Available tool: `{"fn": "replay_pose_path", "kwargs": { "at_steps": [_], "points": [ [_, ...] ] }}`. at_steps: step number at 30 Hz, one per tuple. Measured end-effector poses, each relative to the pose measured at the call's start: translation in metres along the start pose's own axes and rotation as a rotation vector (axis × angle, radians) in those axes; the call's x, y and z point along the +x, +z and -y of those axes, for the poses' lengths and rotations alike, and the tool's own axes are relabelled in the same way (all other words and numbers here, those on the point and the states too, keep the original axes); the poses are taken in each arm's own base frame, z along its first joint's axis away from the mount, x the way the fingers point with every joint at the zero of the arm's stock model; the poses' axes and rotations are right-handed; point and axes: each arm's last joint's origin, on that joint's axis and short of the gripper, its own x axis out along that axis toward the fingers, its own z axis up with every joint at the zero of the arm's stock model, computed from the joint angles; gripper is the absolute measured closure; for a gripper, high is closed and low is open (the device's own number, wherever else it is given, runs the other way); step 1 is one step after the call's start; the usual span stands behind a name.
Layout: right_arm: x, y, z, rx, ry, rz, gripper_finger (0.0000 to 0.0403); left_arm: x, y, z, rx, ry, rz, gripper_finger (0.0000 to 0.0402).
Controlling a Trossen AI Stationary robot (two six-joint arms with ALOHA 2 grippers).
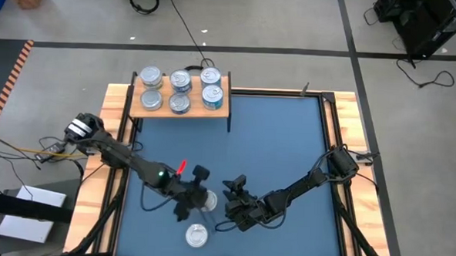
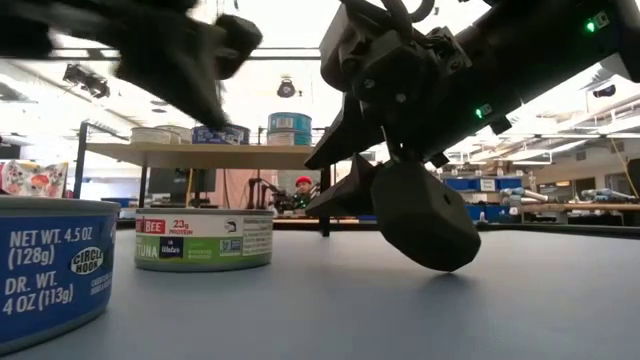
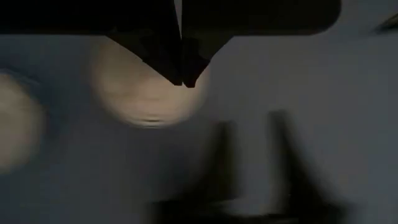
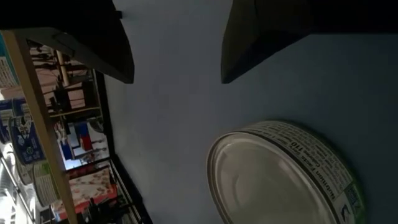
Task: Stack canned seafood by type on shelf
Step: Stack the green white tuna can on top of the green white tuna can on the shelf
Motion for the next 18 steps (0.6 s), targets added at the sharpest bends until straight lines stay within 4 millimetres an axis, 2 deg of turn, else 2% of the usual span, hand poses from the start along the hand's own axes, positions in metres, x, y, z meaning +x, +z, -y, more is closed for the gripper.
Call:
{"fn": "replay_pose_path", "kwargs": {
  "at_steps": [3, 7, 12, 18],
  "points": [
    [0.000, 0.000, 0.000, 0.000, 0.000, 0.000, 0.0158, -0.002, -0.004, 0.019, 0.076, -0.125, -0.039, 0.0399],
    [0.000, 0.000, 0.000, 0.000, 0.001, 0.000, 0.0156, 0.008, -0.015, 0.036, 0.186, -0.126, -0.155, 0.0375],
    [0.000, 0.000, 0.000, 0.001, 0.000, 0.000, 0.0156, 0.026, -0.018, 0.044, 0.251, -0.042, -0.188, 0.0323],
    [0.000, 0.000, 0.000, -0.005, 0.002, -0.004, 0.0157, 0.037, -0.018, 0.046, 0.287, -0.033, -0.190, 0.0265]
  ]
}}
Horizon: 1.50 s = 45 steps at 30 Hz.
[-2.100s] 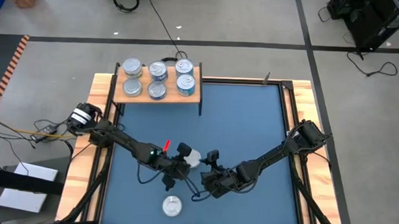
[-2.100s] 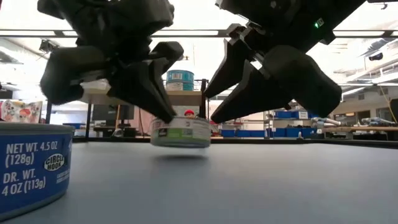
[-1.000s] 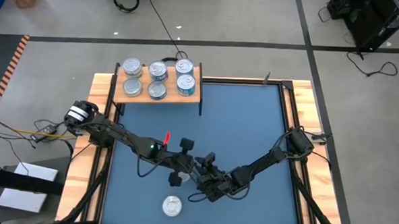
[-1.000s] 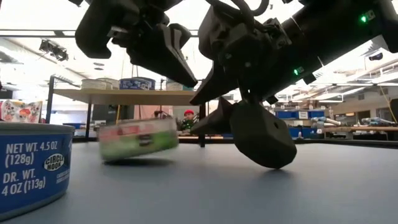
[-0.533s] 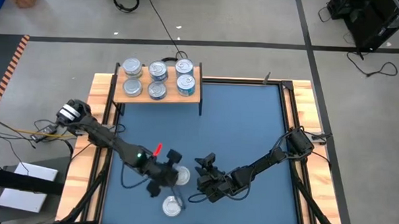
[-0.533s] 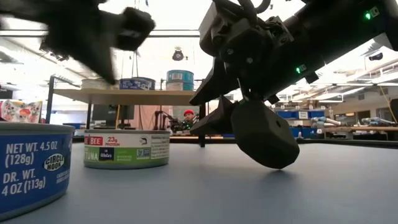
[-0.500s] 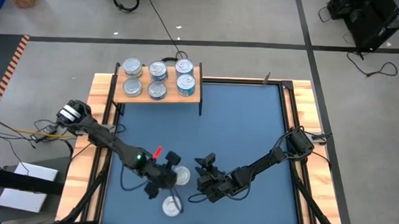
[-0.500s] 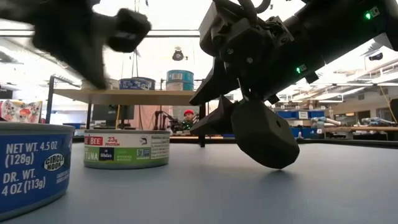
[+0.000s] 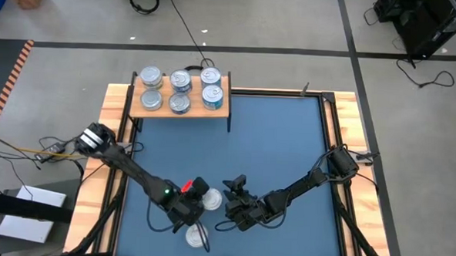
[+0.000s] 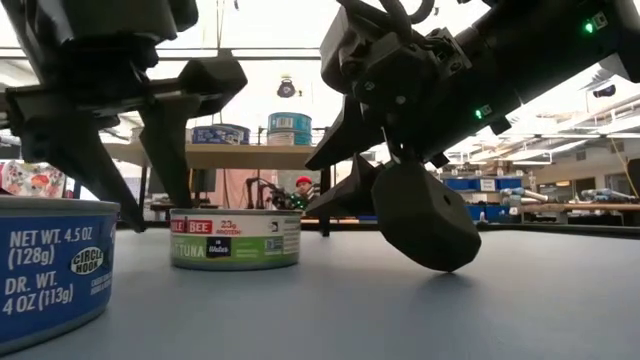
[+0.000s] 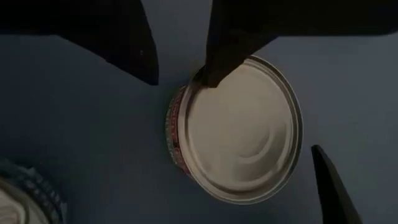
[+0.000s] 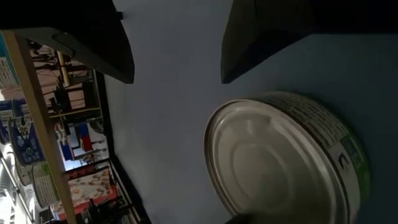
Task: Stack canned seafood by type on shelf
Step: Stack the green white tuna can on top of the green white tuna can on the shelf
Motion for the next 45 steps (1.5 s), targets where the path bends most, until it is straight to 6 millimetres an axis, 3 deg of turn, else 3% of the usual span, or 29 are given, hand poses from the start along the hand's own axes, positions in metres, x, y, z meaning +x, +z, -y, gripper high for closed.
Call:
{"fn": "replay_pose_path", "kwargs": {
  "at_steps": [9, 18, 29, 33, 37, 45],
  "points": [
    [-0.002, 0.000, -0.001, -0.011, -0.019, -0.008, 0.0157, 0.016, 0.003, -0.002, 0.083, 0.119, -0.020, 0.0258],
    [-0.006, 0.003, 0.000, 0.042, 0.033, 0.023, 0.0162, 0.022, 0.005, -0.020, 0.080, 0.131, 0.031, 0.0312],
    [0.004, 0.001, 0.007, 0.113, 0.112, 0.027, 0.0163, 0.024, 0.006, -0.024, 0.166, 0.110, 0.060, 0.0318],
    [0.003, 0.002, 0.010, 0.118, 0.122, 0.033, 0.0163, 0.024, 0.006, -0.024, 0.168, 0.110, 0.058, 0.0347],
    [-0.003, 0.006, 0.021, 0.137, 0.135, 0.050, 0.0163, 0.024, 0.006, -0.025, 0.162, 0.120, 0.057, 0.0394],
    [-0.027, 0.009, 0.037, 0.124, 0.170, 0.036, 0.0162, 0.022, 0.006, -0.030, 0.090, 0.114, 0.030, 0.0400]
  ]
}}
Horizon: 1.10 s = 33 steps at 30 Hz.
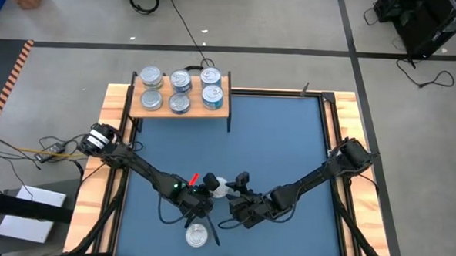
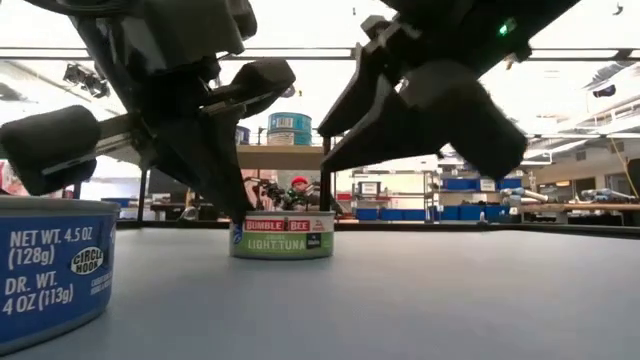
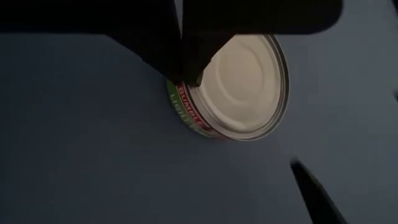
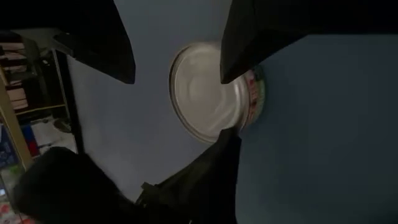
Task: Stack canned seafood by type on shelf
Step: Stack the green white tuna can on top of the green white tuna can on the shelf
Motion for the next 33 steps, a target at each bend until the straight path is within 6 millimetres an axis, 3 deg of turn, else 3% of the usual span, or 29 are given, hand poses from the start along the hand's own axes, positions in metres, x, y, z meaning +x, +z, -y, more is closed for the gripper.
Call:
{"fn": "replay_pose_path", "kwargs": {
  "at_steps": [13, 24, 33],
  "points": [
    [-0.005, -0.011, -0.025, -0.099, -0.002, -0.064, 0.0126, -0.012, 0.009, -0.035, -0.247, -0.066, 0.081, 0.0401],
    [-0.002, -0.008, -0.021, 0.021, -0.020, -0.038, 0.0091, -0.011, 0.007, -0.051, -0.377, -0.060, 0.106, 0.0401],
    [0.003, -0.007, -0.017, 0.092, -0.026, -0.029, 0.0087, -0.010, 0.006, -0.056, -0.423, -0.048, 0.118, 0.0401]
  ]
}}
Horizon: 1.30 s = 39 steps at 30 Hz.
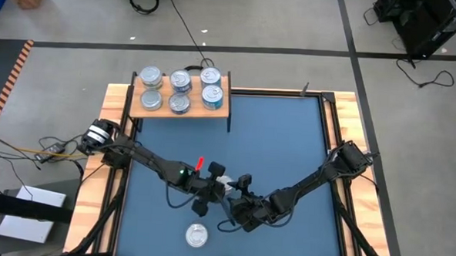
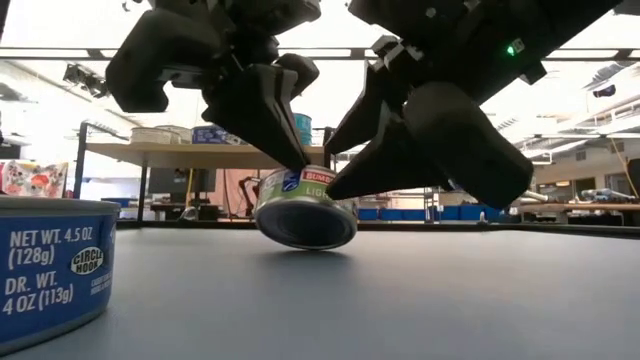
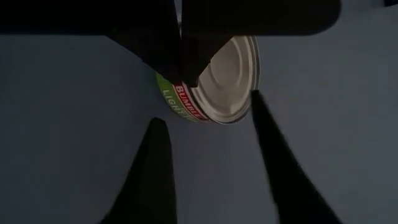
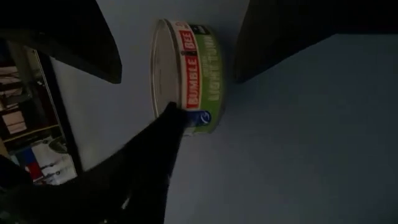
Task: Stack canned seafood by type on shelf
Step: Stack the green white tuna can on top of the green white tuna can on the shelf
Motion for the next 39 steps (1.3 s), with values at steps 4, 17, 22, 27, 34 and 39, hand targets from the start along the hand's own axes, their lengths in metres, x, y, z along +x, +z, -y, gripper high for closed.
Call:
{"fn": "replay_pose_path", "kwargs": {
  "at_steps": [4, 17, 22, 27, 34, 39],
  "points": [
    [0.008, -0.006, -0.010, -0.031, 0.004, -0.010, 0.0087, 0.001, 0.000, -0.004, -0.020, 0.002, 0.009, 0.0401],
    [0.020, -0.010, -0.017, -0.037, -0.118, -0.007, 0.0133, 0.000, 0.003, -0.005, -0.032, -0.021, 0.038, 0.0401],
    [0.021, -0.010, -0.017, -0.025, -0.086, -0.002, 0.0223, 0.000, 0.004, -0.005, -0.034, -0.022, 0.044, 0.0401],
    [0.021, -0.010, -0.018, -0.034, -0.083, 0.000, 0.0266, 0.000, 0.004, -0.005, -0.033, -0.025, 0.049, 0.0401],
    [0.020, -0.009, -0.016, -0.025, -0.097, -0.003, 0.0266, -0.024, 0.012, 0.002, 0.029, 0.050, 0.089, 0.0361],
    [0.011, -0.003, -0.006, 0.007, -0.104, 0.009, 0.0266, -0.039, 0.013, 0.014, 0.103, 0.133, 0.070, 0.0302]
  ]
}}
